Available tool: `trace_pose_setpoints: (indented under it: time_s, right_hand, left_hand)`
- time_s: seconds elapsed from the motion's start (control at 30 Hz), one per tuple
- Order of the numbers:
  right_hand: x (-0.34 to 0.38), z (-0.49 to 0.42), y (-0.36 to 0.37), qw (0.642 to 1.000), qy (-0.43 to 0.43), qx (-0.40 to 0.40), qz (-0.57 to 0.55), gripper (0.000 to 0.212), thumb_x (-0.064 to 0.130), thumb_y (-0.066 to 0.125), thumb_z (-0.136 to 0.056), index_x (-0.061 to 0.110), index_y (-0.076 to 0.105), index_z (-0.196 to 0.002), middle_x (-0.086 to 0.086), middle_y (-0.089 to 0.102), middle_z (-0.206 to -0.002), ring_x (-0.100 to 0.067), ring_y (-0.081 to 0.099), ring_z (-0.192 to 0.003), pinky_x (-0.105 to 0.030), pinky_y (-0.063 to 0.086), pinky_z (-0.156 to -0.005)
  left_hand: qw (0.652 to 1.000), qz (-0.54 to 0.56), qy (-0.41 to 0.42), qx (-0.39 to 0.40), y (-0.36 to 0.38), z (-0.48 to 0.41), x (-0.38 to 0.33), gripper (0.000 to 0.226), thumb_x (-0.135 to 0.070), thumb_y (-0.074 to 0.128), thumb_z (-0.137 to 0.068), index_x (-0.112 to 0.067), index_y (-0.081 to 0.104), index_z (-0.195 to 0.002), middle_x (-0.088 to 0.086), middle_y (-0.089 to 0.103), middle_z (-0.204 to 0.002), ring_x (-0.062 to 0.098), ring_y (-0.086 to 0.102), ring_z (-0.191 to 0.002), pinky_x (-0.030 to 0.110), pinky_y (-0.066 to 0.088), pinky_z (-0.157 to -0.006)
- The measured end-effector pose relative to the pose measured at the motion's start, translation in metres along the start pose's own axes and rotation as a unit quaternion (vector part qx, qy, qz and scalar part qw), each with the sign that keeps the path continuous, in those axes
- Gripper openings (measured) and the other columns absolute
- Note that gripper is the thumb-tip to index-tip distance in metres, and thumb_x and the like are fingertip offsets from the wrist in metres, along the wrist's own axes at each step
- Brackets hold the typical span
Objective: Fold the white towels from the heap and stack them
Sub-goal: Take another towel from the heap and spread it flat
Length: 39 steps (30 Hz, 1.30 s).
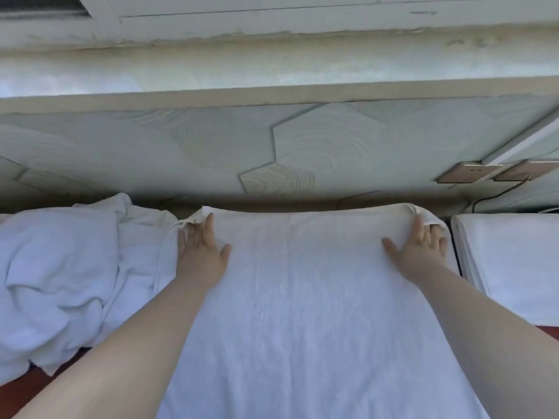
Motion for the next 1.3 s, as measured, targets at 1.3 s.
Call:
trace_pose_setpoints:
  time_s: [1.3]
  right_hand:
    - [0.108, 0.079, 0.059, 0.975, -0.175, 0.01, 0.139, 0.08, 0.071, 0.008, -0.098, 0.029, -0.008, -0.164, -0.001, -0.021, -0.171, -0.04, -0.023, -0.154, -0.06, -0.011, -0.124]
  left_hand:
    - [0.985, -0.067, 0.156, -0.023, 0.018, -0.002, 0.017, 0.086, -0.071, 0.027, -0.097, -0.025, 0.008, -0.167, 0.001, -0.002, -0.175, 0.019, -0.006, -0.161, 0.035, 0.001, -0.13]
Point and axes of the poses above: each hand's wrist, its own z-axis away from the middle knuckle, its own y-axis out of the palm, x = y × z, the point moved 8 cm from there along -z, towards the middle knuckle
